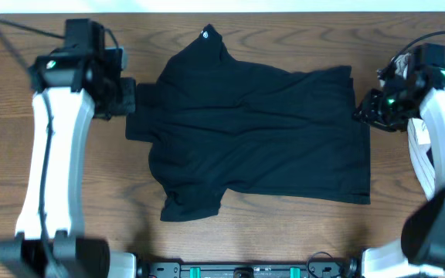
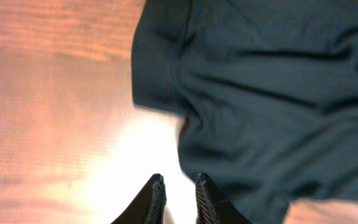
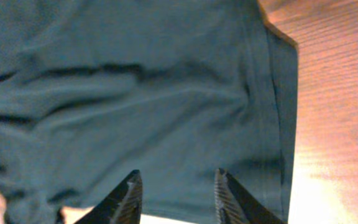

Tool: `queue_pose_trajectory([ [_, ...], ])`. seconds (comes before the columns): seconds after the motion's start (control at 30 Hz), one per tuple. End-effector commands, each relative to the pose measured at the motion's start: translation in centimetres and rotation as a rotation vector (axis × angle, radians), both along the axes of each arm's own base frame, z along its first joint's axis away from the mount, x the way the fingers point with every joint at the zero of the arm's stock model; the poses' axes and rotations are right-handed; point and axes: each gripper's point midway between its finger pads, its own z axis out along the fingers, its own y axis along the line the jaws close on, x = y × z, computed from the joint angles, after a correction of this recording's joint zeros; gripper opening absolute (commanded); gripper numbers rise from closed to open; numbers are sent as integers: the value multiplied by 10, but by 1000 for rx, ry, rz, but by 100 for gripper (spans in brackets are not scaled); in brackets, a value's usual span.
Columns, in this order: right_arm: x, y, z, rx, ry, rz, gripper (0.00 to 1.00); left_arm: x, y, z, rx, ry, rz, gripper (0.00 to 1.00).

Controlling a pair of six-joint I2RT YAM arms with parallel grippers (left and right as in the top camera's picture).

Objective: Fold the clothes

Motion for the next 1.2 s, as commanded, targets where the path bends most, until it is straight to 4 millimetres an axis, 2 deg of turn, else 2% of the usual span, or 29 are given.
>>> queue_pose_trajectory([
  [0.0,-11,9,39,8,-93,35,40,-20,1,17,-6,-1,52,20],
  [0.1,-28,15,60,1,-124,44,44,-50,0,17,-22,67,108,20],
  [0.17,-44,21,72,-2,-133,54,47,-71,0,10,-36,130,163,20],
  [0.2,-48,23,74,-1,-131,58,49,-76,-1,7,-43,144,176,20],
  [0.33,-68,32,74,6,-76,70,53,-101,-19,-28,-145,217,200,20],
  [0.47,-81,41,52,22,12,61,54,-127,-41,-77,-275,325,218,24],
  [0.57,-92,42,23,5,86,46,57,-149,-57,-115,-360,423,232,27],
  [0.67,-101,43,-6,12,143,23,57,-175,-62,-149,-383,509,265,30],
  [0.77,-110,44,-28,18,181,12,57,-192,-62,-175,-382,554,311,34],
  [0.8,-113,44,-34,19,191,13,57,-195,-62,-182,-383,558,326,36],
  [0.93,-118,45,-48,21,207,6,58,-192,-62,-203,-390,509,342,57],
  [1.0,-120,45,-52,23,212,-1,58,-189,-61,-211,-387,484,342,60],
  [1.17,-122,45,-56,24,219,-5,58,-189,-59,-227,-381,477,374,61],
])
